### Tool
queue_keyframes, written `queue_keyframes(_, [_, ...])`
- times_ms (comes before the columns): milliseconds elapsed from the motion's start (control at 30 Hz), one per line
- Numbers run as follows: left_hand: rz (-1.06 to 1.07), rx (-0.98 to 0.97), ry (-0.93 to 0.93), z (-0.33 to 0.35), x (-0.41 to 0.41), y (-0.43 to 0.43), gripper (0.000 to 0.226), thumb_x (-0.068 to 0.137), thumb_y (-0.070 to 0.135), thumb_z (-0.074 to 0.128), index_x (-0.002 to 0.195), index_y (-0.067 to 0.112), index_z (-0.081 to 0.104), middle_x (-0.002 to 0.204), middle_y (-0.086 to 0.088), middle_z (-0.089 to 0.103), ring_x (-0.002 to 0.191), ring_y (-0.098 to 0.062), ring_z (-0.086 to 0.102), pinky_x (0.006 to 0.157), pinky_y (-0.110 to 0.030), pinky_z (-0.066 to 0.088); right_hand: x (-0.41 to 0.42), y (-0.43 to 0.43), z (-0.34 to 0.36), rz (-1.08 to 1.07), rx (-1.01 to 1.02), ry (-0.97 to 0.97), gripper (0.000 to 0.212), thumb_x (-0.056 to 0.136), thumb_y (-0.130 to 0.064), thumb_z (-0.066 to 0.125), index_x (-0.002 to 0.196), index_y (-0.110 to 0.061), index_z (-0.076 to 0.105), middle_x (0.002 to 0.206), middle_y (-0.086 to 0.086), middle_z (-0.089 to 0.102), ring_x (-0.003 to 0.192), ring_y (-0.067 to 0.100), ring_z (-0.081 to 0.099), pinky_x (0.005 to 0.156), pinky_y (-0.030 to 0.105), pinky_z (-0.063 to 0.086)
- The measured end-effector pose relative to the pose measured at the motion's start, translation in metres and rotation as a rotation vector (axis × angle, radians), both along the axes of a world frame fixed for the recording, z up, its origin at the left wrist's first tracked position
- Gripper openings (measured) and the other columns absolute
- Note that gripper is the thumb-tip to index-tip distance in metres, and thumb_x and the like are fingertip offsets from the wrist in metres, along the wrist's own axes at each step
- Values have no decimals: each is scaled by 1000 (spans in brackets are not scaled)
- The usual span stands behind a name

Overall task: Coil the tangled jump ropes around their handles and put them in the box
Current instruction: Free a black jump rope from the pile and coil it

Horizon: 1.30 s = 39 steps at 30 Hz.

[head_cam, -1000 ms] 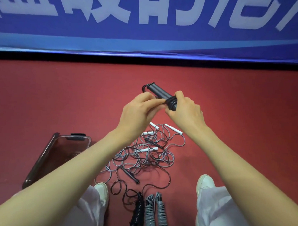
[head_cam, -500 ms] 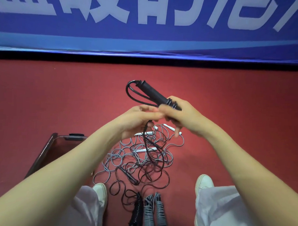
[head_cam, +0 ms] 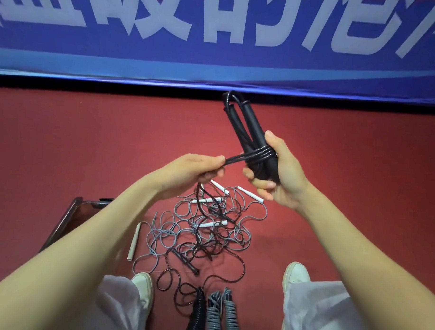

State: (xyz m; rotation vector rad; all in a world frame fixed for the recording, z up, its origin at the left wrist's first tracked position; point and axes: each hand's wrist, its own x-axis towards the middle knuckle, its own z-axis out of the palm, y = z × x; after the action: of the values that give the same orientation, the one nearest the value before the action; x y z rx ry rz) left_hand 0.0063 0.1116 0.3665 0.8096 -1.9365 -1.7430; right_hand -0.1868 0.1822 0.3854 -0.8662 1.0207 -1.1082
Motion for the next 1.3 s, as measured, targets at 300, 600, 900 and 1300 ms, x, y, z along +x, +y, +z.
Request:
queue_keyframes(300, [6,-205,-172,-11,16,-23,21,82,23,73,93,6,67,80,5,62,71,-2,56,78,-20,47,-9,8,9,724,148,-305,51,85,-61,54,111,-18,64,69,9,56,37,5,38,28,15,38])
queue_keyframes(600, [-73,-507,-379,-1,-4,-1,15,76,28,81,78,14,75,73,-7,71,67,-10,56,68,-36,47,29,10,-16,569,238,1311,46,85,-50,64,117,-24,44,86,3,57,70,23,56,52,29,50])
queue_keyframes(900, [34,-451,-573,3,-17,6,34,94,40,57,80,9,60,63,1,67,46,-6,52,50,-19,43,16,4,-13,-54,-266,1938,58,93,-60,43,130,-16,36,115,11,53,97,39,62,66,35,35])
queue_keyframes(1300, [132,-854,-556,0,-17,12,19,97,27,54,97,12,65,79,-8,69,75,-28,64,68,-37,49,13,1,-19,-10,-227,1935,56,90,-59,48,124,-16,40,116,11,56,102,38,61,69,36,34])
